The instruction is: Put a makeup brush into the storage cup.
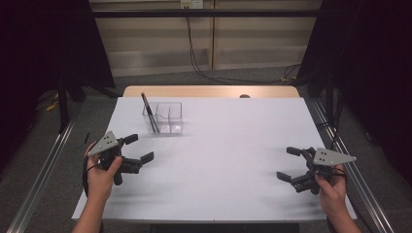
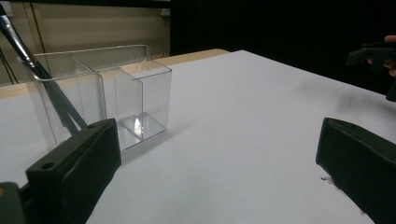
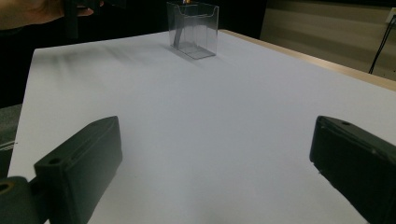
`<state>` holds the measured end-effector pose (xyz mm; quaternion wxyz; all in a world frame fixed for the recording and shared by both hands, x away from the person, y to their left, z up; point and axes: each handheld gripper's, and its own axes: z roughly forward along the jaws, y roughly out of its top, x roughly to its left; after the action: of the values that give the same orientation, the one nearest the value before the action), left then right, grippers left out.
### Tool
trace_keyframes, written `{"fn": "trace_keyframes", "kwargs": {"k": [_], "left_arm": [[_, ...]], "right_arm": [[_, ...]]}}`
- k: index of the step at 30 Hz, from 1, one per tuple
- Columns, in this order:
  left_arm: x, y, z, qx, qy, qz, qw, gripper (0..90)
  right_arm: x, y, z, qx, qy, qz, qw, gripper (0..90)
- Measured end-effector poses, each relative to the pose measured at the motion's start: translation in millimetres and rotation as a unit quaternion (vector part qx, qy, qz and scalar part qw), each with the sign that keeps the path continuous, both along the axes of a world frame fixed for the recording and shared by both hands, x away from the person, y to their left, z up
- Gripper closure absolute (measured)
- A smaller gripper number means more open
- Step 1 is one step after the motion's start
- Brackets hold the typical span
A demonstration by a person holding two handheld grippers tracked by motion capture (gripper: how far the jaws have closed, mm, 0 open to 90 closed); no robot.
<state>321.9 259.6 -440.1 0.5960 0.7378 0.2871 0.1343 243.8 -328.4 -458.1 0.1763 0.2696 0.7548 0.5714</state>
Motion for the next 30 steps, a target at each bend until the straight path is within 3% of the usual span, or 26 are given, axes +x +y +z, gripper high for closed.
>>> {"fn": "trace_keyframes", "kwargs": {"k": [15, 30], "left_arm": [[-10.8, 10.0, -6.2, 0.006, -0.002, 0.023, 0.9997, 0.0], [-20.9, 11.0, -8.8, 0.013, -0.003, 0.018, 0.9998, 0.0]], "right_arm": [[0.4, -1.5, 0.4, 0.002, -0.001, 0.000, 1.0000, 1.9], [-0.4, -4.0, 1.3, 0.000, -0.005, -0.005, 1.0000, 1.9]]}}
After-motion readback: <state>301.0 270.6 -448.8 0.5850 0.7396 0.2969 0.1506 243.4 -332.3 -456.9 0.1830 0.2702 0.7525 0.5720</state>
